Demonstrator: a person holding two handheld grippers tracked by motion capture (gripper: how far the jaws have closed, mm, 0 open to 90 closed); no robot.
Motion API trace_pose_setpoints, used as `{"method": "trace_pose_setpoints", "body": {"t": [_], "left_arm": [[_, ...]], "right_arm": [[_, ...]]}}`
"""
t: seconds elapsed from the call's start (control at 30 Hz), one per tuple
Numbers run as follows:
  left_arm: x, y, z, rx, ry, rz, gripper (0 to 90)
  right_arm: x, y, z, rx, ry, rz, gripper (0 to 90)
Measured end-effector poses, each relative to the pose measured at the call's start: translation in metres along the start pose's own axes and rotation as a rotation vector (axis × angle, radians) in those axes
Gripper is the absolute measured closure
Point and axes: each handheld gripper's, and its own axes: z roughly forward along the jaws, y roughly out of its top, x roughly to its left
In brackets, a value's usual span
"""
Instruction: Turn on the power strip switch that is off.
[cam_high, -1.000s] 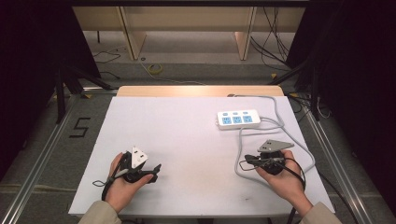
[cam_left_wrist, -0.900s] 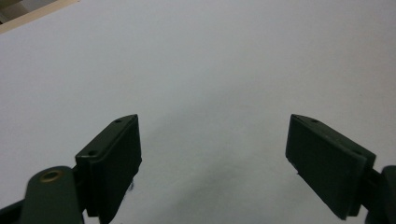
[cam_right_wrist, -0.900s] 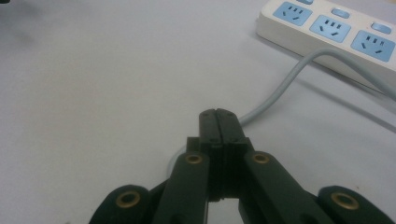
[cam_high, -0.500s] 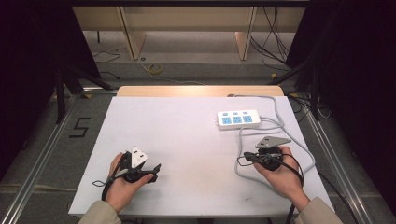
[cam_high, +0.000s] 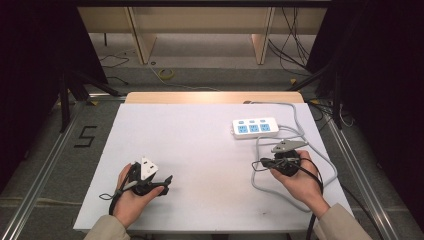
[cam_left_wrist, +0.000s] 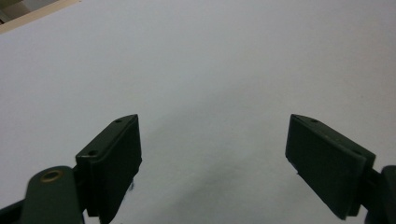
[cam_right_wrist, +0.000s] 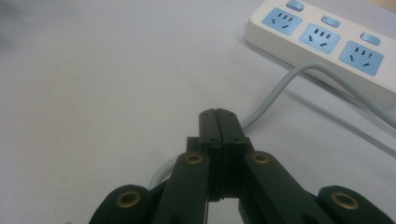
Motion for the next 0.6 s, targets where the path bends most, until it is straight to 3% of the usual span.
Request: {"method": "trace_pose_setpoints", "body": {"t": [0.6], "left_arm": [[0.000, 0.000, 0.000, 0.000, 0.001, 0.000, 18.4]], "right_arm": [[-0.011, 0.015, 0.004, 0.018, -0.019, 0.004, 90.0]]}}
